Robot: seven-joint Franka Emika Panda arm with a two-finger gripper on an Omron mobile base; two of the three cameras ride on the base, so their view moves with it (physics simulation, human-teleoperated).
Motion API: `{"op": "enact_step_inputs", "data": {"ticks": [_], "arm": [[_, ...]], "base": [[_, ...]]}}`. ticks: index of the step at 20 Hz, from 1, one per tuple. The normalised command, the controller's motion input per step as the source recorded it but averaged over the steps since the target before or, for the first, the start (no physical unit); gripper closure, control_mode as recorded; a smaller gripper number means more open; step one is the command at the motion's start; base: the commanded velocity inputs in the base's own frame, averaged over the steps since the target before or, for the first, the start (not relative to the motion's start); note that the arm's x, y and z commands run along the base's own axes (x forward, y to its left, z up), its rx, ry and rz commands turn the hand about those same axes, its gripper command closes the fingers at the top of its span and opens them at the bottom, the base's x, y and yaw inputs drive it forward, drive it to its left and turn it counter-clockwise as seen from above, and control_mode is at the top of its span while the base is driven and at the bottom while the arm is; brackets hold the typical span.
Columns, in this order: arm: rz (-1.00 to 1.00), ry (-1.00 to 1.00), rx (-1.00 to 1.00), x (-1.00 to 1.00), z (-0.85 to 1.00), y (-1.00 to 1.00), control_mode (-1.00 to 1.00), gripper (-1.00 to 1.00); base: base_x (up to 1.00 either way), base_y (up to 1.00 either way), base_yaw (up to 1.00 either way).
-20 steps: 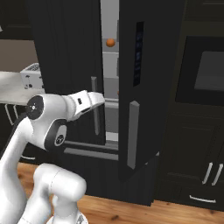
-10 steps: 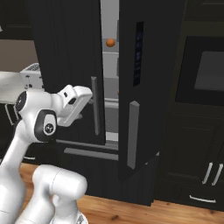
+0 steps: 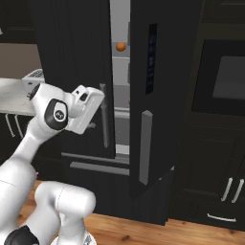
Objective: Retrieve the tangerine and peach from the fridge and place them into the bowl on the dining table.
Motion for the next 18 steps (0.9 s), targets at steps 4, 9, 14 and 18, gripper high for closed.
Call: {"op": "enact_step_inputs", "data": {"ticks": [4,9,14,18], "arm": [[-0.01,0.07,-0.06,0.43,-0.38,-0.15,-1.0,-1.0],[0.0,0.05,-0.04,0.35,-0.37,-0.36,-1.0,-1.0],[0.0,0.04,-0.01,0.29,-0.22,-0.5,-1.0,-1.0],[0.0,0.05,0.0,0.35,-0.19,-0.48,-1.0,-1.0]], "base": [[0.0,0.0,0.0],[0.0,0.0,0.0],[0.0,0.0,0.0],[0.0,0.0,0.0]]}}
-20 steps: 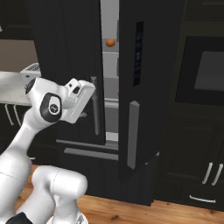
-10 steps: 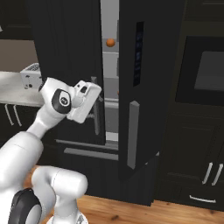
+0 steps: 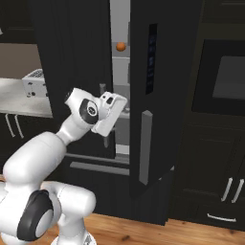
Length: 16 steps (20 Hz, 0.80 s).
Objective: Retrieve the tangerine and peach from the fridge and place them into the bowl on the dining table.
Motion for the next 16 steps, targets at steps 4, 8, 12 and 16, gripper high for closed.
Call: {"op": "enact_step_inputs", "data": {"ticks": [4,8,12,16], "arm": [[0.0,0.07,0.0,0.07,-0.2,-0.67,-1.0,-1.0],[-0.05,0.05,0.0,-0.14,-0.18,-0.92,-1.0,-1.0],[-0.08,0.0,0.0,-0.77,-0.1,-1.0,-1.0,-1.0],[-0.09,0.0,0.0,-0.75,-0.11,-1.0,-1.0,-1.0]], "base": [[0.0,0.0,0.0],[0.0,0.0,0.0],[0.0,0.0,0.0],[0.0,0.0,0.0]]}}
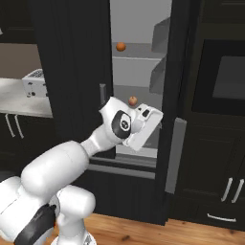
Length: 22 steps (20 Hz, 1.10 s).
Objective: Retrieve the tangerine and peach from the fridge and place them into the bowl on the dining table.
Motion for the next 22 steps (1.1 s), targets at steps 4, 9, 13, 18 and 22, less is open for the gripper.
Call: {"op": "enact_step_inputs", "data": {"ticks": [4,9,13,18,22], "arm": [[-0.07,0.0,0.0,-0.68,-0.06,-0.65,-1.0,-1.0],[-0.01,-0.06,0.01,-0.48,0.04,0.3,-1.0,-1.0],[-0.07,-0.13,0.0,-0.29,0.33,0.98,-1.0,-1.0],[-0.14,-0.2,0.06,0.0,0.43,1.0,-1.0,-1.0],[-0.2,-0.27,0.23,0.0,0.32,1.0,-1.0,-1.0]], "base": [[0.0,0.0,0.0],[0.0,0.0,0.0],[0.0,0.0,0.0],[0.0,0.0,0.0],[0.0,0.0,0.0]]}}
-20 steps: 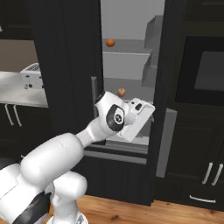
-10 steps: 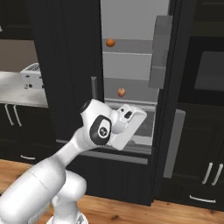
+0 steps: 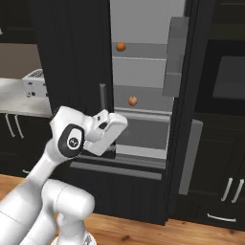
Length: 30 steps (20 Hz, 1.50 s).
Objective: Retrieve the tangerine and peach from the fridge and place them into the bowl on the dining table.
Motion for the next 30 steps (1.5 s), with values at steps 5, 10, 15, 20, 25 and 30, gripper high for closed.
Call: {"op": "enact_step_inputs", "data": {"ticks": [5,10,15,20,25,30], "arm": [[-0.2,-0.31,0.36,0.0,0.17,1.0,-1.0,-1.0],[-0.05,-0.21,0.46,0.01,0.07,0.96,-1.0,-1.0],[0.0,-0.09,0.47,0.04,0.05,0.76,-1.0,-1.0],[0.1,-0.05,0.38,0.02,0.06,0.39,-1.0,-1.0],[0.07,-0.1,0.13,0.0,0.0,-0.03,-1.0,-1.0],[0.0,0.0,0.0,0.24,0.0,-0.2,-1.0,-1.0]], "base": [[0.0,0.0,0.0],[0.0,0.0,0.0],[0.0,0.0,0.0],[0.0,0.0,0.0],[0.0,0.0,0.0],[0.0,0.0,0.0]]}}
